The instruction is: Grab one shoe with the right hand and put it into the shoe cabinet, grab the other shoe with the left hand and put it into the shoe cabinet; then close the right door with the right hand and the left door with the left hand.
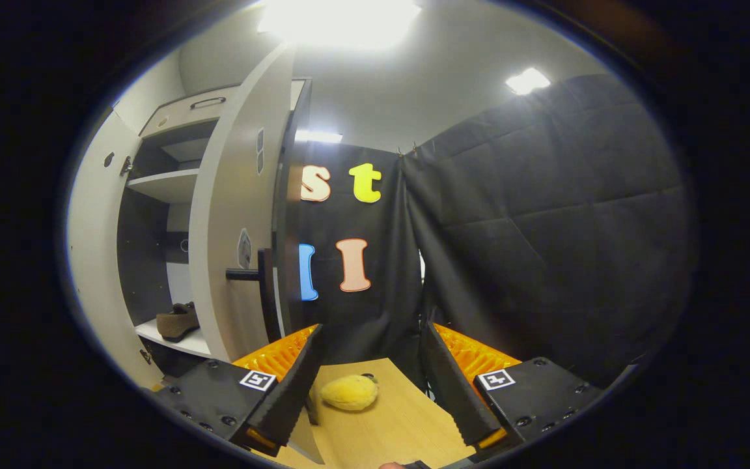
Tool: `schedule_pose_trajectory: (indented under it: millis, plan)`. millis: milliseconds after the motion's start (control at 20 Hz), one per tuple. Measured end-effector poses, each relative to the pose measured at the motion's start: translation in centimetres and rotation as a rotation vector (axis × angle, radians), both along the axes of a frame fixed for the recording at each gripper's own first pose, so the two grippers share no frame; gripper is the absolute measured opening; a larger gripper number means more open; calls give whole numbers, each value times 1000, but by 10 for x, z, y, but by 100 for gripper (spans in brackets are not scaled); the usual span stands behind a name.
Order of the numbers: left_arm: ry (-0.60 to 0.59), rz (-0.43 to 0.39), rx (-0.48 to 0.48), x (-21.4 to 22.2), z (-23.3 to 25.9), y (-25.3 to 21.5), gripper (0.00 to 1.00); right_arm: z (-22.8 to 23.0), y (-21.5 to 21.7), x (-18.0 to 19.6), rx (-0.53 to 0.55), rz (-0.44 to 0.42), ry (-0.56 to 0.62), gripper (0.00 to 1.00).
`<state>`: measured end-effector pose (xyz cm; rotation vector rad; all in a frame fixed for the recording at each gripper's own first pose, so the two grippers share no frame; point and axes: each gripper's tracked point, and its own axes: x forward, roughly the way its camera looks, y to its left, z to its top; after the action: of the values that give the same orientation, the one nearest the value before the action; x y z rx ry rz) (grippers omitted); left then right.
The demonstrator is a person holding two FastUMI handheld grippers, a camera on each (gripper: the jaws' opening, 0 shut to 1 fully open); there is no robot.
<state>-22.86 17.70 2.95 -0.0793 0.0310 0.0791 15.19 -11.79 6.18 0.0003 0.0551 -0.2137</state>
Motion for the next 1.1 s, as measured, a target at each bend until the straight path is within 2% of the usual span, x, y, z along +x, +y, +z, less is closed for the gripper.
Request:
schedule_pose_trajectory:
  millis: [150, 200, 250, 350, 500, 550, 600, 700, 750, 800, 850, 900, 1000, 1050, 1100]
  plan:
    - [-5, 21, 6, 4, 1, 22, 95, -1, 7, 3, -19, -35, 6, 96]
    - [-7, 24, 7, 4, 1, 30, 98, -1, 6, 6, -22, -48, 6, 95]
    - [-7, 26, 4, 7, 0, 36, 96, 0, 8, 4, -21, -58, 8, 92]
    - [-6, 22, -2, 13, -3, 44, 95, 1, 12, 3, -27, -66, 12, 92]
    - [-1, 12, -7, 23, -9, 57, 95, 4, 15, -1, -96, -97, 13, 91]
    - [0, 9, -9, 26, -10, 60, 95, 5, 14, -3, -105, -110, 14, 95]
    - [-1, 4, -11, 30, -11, 61, 95, 6, 15, -3, -96, -117, 17, 91]
    - [-1, -2, -16, 36, -15, 65, 95, 4, 25, -2, -53, -113, 21, 92]
    - [-1, -5, -21, 39, -16, 66, 95, 3, 25, -4, -49, -112, 21, 88]
    - [0, -9, -26, 40, -18, 66, 97, 4, 28, -6, -53, -117, 21, 94]
    - [0, -13, -31, 43, -20, 67, 98, 3, 29, -7, -63, -120, 22, 87]
    - [0, -17, -36, 44, -22, 67, 95, 4, 33, -8, -69, -118, 22, 88]
    - [0, -24, -39, 48, -25, 69, 95, 6, 47, -9, -68, -94, 21, 88]
    - [2, -27, -40, 50, -26, 70, 95, 6, 55, -9, -67, -78, 19, 93]
    - [4, -31, -41, 51, -27, 71, 95, 6, 62, -9, -69, -67, 16, 93]
